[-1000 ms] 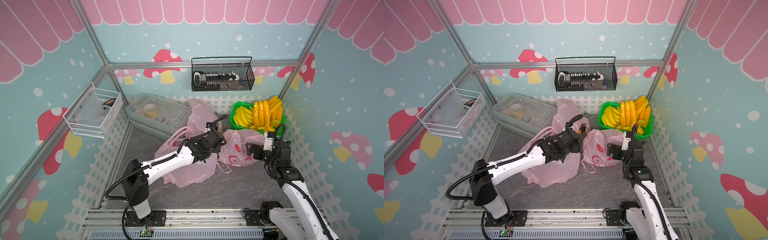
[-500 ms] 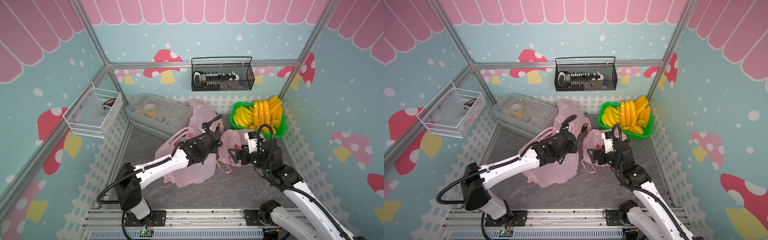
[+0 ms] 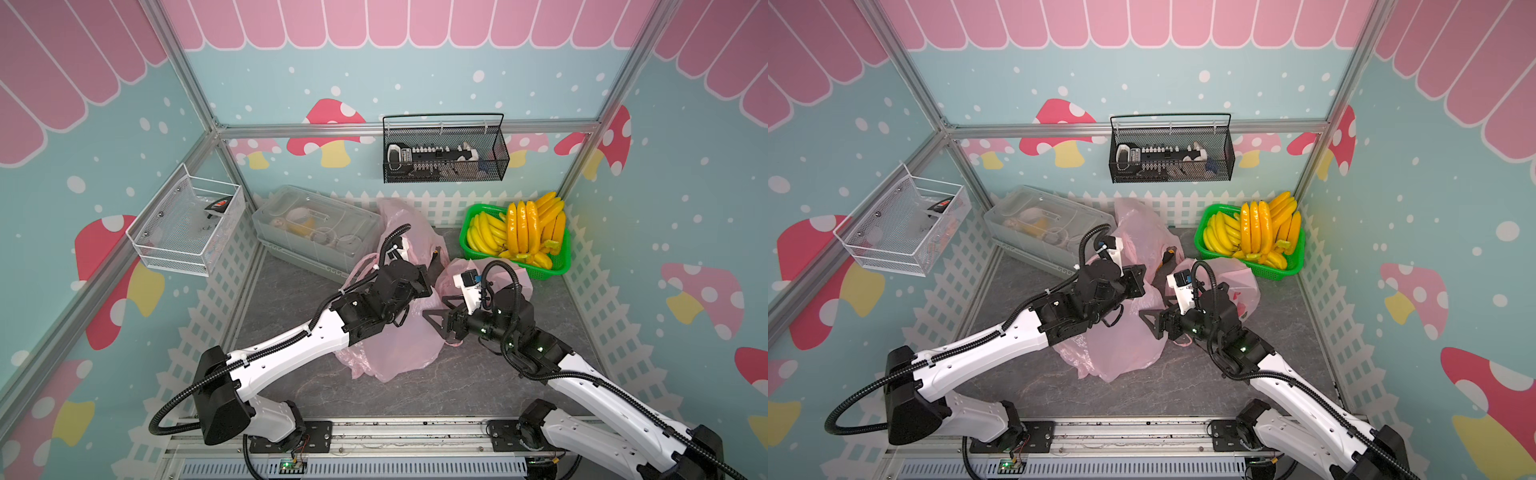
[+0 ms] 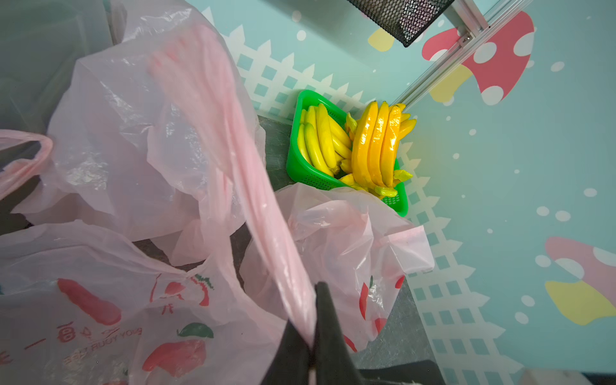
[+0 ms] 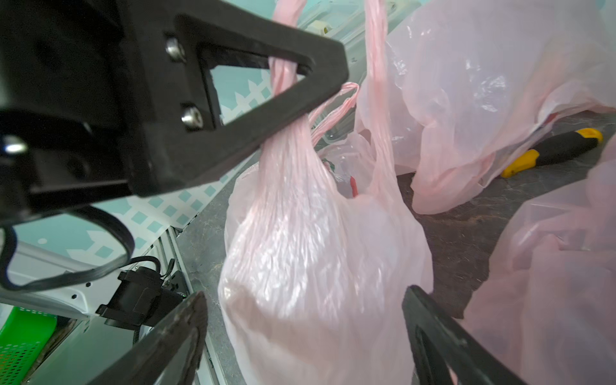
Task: Place the banana into a plastic bag & tie a knot
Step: Open the plastic bag at the center of the board.
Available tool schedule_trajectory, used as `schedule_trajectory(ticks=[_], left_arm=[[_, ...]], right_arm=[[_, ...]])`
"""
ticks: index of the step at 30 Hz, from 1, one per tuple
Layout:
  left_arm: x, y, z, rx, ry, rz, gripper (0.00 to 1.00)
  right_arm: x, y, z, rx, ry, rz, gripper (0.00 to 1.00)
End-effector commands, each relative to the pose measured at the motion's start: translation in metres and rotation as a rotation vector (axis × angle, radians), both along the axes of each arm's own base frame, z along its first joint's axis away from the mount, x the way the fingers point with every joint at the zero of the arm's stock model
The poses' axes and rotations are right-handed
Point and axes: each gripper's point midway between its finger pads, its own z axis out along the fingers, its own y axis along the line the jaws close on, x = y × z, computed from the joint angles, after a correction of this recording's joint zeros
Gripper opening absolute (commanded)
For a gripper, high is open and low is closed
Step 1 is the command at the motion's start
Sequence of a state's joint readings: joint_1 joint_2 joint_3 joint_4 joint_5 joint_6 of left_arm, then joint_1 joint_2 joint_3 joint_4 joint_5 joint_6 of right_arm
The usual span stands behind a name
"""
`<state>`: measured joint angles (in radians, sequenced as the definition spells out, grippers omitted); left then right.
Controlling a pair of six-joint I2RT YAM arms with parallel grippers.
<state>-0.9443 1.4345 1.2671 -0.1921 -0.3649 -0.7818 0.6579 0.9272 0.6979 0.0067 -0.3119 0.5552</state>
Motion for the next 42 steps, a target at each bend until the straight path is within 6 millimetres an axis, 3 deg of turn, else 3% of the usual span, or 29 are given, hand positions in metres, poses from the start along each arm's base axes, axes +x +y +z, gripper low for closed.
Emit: schedule_trajectory(ticks=[1, 4, 8, 13, 14, 17, 19, 23, 25, 28, 32, 38, 42], left_arm=[[-0.007, -0.015, 0.006, -0.097, 0.003, -0.058, 0.00], [-0.012, -0.019, 0.010, -0.124, 0.004, -0.090, 0.00], [-0.016, -0.013, 0.011, -0.133, 0.004, -0.086, 0.00], [-0.016, 0.010, 0.008, -0.101, 0.018, -0.043, 0.00], [-0.017, 0.017, 0.006, -0.095, 0.028, -0.036, 0.05], [-0.018, 0.052, -0.001, -0.038, 0.066, 0.022, 0.27], [-0.016, 0.098, -0.015, 0.042, 0.124, 0.145, 0.44], [-0.013, 0.198, -0.067, 0.169, 0.334, 0.340, 0.68], [-0.009, 0.219, -0.091, 0.194, 0.418, 0.341, 0.78], [-0.002, 0.228, -0.125, 0.256, 0.546, 0.311, 0.88], [0.008, 0.203, -0.160, 0.248, 0.660, 0.200, 0.91], [0.015, 0.198, -0.193, 0.289, 0.752, 0.190, 0.88], [0.004, 0.196, -0.208, 0.319, 0.810, 0.159, 0.85]], right_arm=[[0.007, 0.012, 0.007, 0.025, -0.023, 0.022, 0.85], [0.014, 0.014, -0.001, 0.013, -0.027, 0.006, 0.76], [0.018, 0.011, -0.006, -0.028, -0.054, -0.008, 0.55], [0.022, 0.005, -0.015, -0.099, -0.088, -0.029, 0.08], [0.023, 0.003, -0.017, -0.119, -0.090, -0.039, 0.00], [0.026, -0.003, -0.020, -0.164, -0.127, -0.057, 0.00], [0.025, -0.007, -0.020, -0.189, -0.165, -0.061, 0.00], [0.021, -0.013, -0.026, -0.226, -0.226, -0.054, 0.00], [0.019, -0.013, -0.030, -0.239, -0.239, -0.044, 0.00], [0.017, -0.012, -0.036, -0.244, -0.241, -0.031, 0.00], [0.016, -0.011, -0.040, -0.245, -0.255, -0.032, 0.00], [0.015, -0.013, -0.046, -0.259, -0.261, -0.045, 0.00], [0.015, -0.015, -0.049, -0.274, -0.262, -0.060, 0.00]])
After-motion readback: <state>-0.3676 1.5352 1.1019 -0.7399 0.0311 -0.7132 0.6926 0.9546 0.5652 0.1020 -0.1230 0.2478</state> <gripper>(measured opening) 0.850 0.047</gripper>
